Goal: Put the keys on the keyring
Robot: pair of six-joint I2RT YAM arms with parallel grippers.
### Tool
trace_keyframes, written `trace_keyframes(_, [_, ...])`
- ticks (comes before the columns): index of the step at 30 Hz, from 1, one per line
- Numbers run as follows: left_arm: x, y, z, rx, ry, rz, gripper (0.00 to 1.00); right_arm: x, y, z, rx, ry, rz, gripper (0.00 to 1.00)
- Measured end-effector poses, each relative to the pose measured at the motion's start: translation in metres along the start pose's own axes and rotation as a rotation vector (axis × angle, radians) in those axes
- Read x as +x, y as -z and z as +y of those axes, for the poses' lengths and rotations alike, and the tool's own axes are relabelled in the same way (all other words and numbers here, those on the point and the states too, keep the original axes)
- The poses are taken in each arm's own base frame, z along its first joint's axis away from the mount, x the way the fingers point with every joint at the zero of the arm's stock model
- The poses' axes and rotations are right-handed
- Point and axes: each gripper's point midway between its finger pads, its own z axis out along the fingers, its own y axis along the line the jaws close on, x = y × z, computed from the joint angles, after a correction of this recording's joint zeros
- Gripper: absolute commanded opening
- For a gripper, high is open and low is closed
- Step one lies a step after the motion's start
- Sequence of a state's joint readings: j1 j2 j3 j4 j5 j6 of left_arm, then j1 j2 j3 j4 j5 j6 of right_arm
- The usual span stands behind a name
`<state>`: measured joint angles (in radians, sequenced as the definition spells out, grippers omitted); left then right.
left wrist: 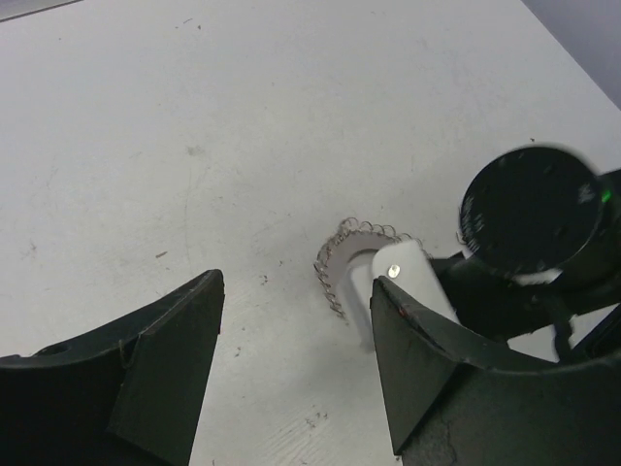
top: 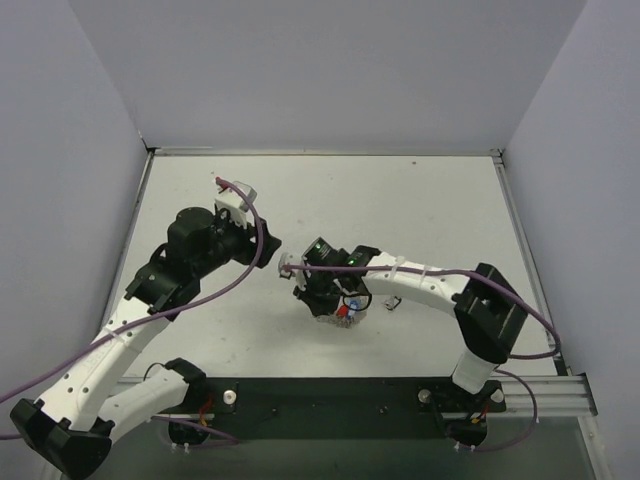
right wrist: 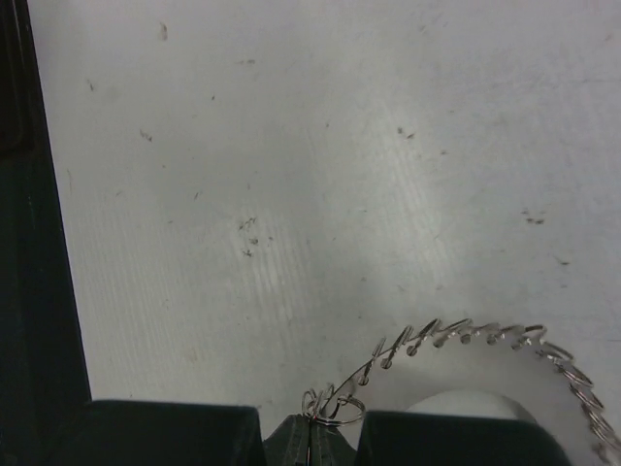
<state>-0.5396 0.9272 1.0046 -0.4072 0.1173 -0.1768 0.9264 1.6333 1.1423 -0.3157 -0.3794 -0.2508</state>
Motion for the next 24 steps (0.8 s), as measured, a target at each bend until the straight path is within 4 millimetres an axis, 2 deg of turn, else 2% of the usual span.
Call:
trace_keyframes(1, [0.002,-0.001,0.002,-0.009,0.004,0.004,0.72,0.006,-0.013,0.007,-0.017,0.011,0.033,0.02])
trace_keyframes(2, [0.003,-0.001,0.004,-0.016,0.007,0.005,0.72,0.011,-0.021,0.011,-0.028,0.018,0.057,0.11])
trace_keyframes(3, [0.004,-0.001,0.006,-0.027,0.01,0.005,0.73,0.015,-0.029,0.017,-0.042,0.026,0.08,0.16])
trace_keyframes(6, [0.005,0.001,0.013,-0.063,0.027,-0.001,0.74,0.022,-0.04,0.031,-0.071,0.029,0.112,0.35])
trace_keyframes(7, [0.006,0.002,0.014,-0.071,0.031,-0.002,0.74,0.021,-0.039,0.032,-0.073,0.023,0.107,0.4])
trace_keyframes(8, [0.007,0.003,0.016,-0.08,0.038,-0.004,0.74,0.019,-0.038,0.032,-0.067,0.018,0.092,0.53])
trace_keyframes(9, [0.01,0.003,0.017,-0.085,0.045,-0.002,0.75,0.016,-0.035,0.031,-0.059,0.006,0.069,0.59])
trace_keyframes(10, [0.013,0.003,0.018,-0.091,0.056,0.002,0.74,0.014,-0.03,0.029,-0.05,-0.009,0.039,0.64])
trace_keyframes(11, [0.017,0.002,0.02,-0.096,0.064,0.008,0.75,0.011,-0.022,0.027,-0.035,-0.021,0.004,0.75])
trace_keyframes(12, [0.021,0.002,0.02,-0.099,0.071,0.016,0.75,0.01,-0.015,0.025,-0.024,-0.036,-0.025,0.81])
trace_keyframes(16, [0.049,-0.004,0.023,-0.104,0.122,0.073,0.75,-0.01,0.027,0.008,0.044,-0.122,-0.202,0.93])
trace_keyframes(17, [0.055,-0.006,0.022,-0.098,0.133,0.089,0.75,-0.016,0.037,0.002,0.063,-0.151,-0.248,1.0])
trace_keyframes(20, [0.078,-0.014,0.018,-0.07,0.179,0.142,0.75,-0.025,0.058,-0.019,0.123,-0.249,-0.347,1.0])
trace_keyframes(24, [0.111,-0.026,0.011,-0.019,0.234,0.228,0.75,-0.016,0.071,-0.047,0.218,-0.391,-0.375,1.0])
